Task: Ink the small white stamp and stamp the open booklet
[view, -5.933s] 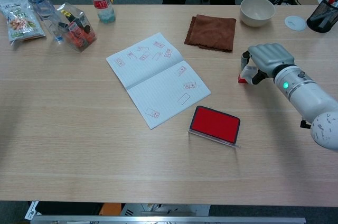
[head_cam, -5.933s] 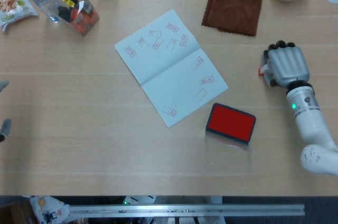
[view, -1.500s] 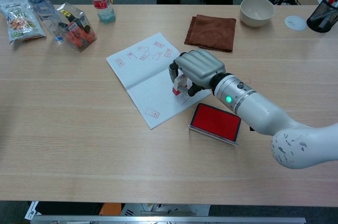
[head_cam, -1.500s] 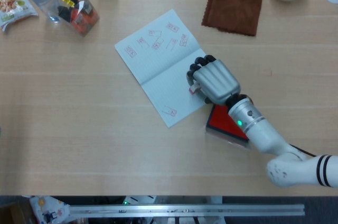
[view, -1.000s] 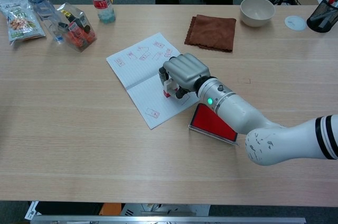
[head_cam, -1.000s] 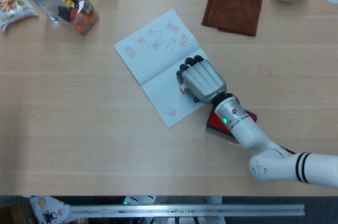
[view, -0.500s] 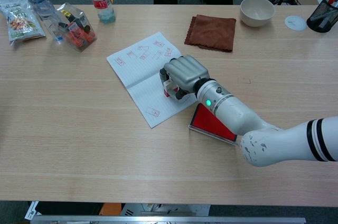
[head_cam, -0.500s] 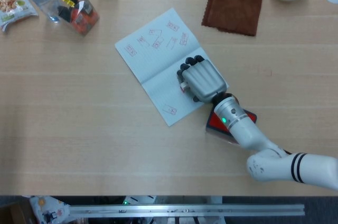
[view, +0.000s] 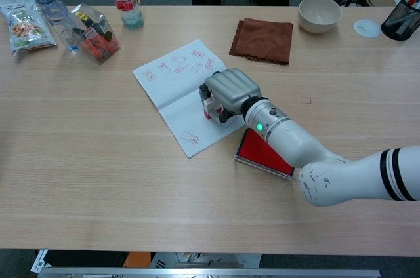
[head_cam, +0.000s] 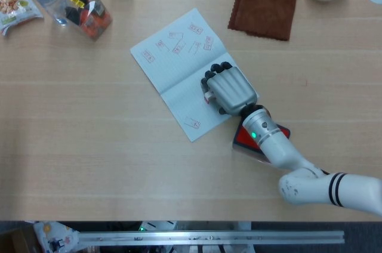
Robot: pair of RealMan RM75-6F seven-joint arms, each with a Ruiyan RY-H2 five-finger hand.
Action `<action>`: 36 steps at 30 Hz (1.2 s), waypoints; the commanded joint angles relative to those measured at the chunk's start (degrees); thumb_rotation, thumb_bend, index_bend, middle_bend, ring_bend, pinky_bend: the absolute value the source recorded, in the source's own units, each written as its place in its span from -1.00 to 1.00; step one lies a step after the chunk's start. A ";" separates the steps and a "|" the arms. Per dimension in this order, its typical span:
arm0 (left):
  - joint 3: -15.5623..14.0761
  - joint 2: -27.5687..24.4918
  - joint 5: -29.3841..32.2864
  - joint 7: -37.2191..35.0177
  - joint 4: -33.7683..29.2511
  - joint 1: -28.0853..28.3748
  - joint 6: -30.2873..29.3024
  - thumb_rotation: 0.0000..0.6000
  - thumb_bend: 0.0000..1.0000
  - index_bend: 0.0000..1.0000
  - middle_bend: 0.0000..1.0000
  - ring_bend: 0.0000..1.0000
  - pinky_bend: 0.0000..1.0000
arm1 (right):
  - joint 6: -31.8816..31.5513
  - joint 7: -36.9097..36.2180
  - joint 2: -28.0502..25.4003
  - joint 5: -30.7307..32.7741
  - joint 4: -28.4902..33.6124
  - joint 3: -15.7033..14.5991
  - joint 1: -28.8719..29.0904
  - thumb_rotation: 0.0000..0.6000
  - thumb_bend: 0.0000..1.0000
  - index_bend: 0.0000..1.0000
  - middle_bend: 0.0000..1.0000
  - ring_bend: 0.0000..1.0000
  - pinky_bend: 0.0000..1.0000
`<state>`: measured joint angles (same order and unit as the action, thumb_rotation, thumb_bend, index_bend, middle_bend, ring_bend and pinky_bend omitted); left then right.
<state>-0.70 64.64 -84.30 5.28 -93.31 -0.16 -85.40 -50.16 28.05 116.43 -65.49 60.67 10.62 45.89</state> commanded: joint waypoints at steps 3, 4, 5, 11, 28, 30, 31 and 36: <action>-0.02 -0.10 0.02 0.01 -0.12 -0.04 0.02 1.00 -0.42 -0.71 -0.84 -0.77 -0.93 | -0.32 -0.59 -0.43 -0.08 0.79 0.32 -0.21 1.00 -0.26 0.34 -0.16 -0.52 -0.50; -0.02 -0.13 0.04 0.01 -0.16 -0.05 0.03 1.00 -0.42 -0.71 -0.84 -0.77 -0.93 | -0.53 -0.87 -0.68 -0.17 1.31 0.49 -0.28 1.00 -0.26 0.34 -0.16 -0.52 -0.50; -0.01 -0.16 0.06 0.01 -0.21 -0.05 0.05 1.00 -0.42 -0.71 -0.84 -0.77 -0.93 | -0.73 -1.14 -1.02 -0.24 1.96 0.69 -0.35 1.00 -0.26 0.34 -0.16 -0.52 -0.50; -0.07 -0.26 -0.06 0.21 -0.60 -0.04 0.10 1.00 -0.42 -0.71 -0.84 -0.77 -0.93 | -2.66 -1.61 -5.05 -0.86 8.17 1.56 -1.16 1.00 -0.26 0.34 -0.16 -0.52 -0.50; -0.18 -0.19 -0.14 0.95 -1.13 0.09 0.48 1.00 -0.42 -0.71 -0.84 -0.77 -0.93 | -6.84 1.11 -20.01 -2.05 27.43 -2.54 -5.81 1.00 -0.26 0.34 -0.16 -0.52 -0.50; -0.17 -0.18 -0.13 1.02 -1.18 0.10 0.50 1.00 -0.42 -0.71 -0.84 -0.77 -0.93 | -7.21 1.01 -20.89 -2.52 28.41 -3.16 -6.22 1.00 -0.26 0.34 -0.16 -0.52 -0.50; -0.18 -0.20 -0.16 1.05 -1.24 0.11 0.49 1.00 -0.42 -0.71 -0.84 -0.77 -0.93 | -7.59 0.96 -21.49 -2.91 28.95 -3.62 -6.58 1.00 -0.26 0.34 -0.16 -0.52 -0.50; -0.18 -0.27 -0.08 0.84 -1.25 0.01 0.40 1.00 -0.42 -0.71 -0.84 -0.77 -0.93 | -8.58 0.28 -23.95 -4.56 30.89 -5.57 -7.94 1.00 -0.26 0.34 -0.16 -0.52 -0.50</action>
<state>-0.88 64.37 -84.38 6.13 -94.56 -0.15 -85.00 -58.42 28.47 92.94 -69.61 91.16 5.49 38.32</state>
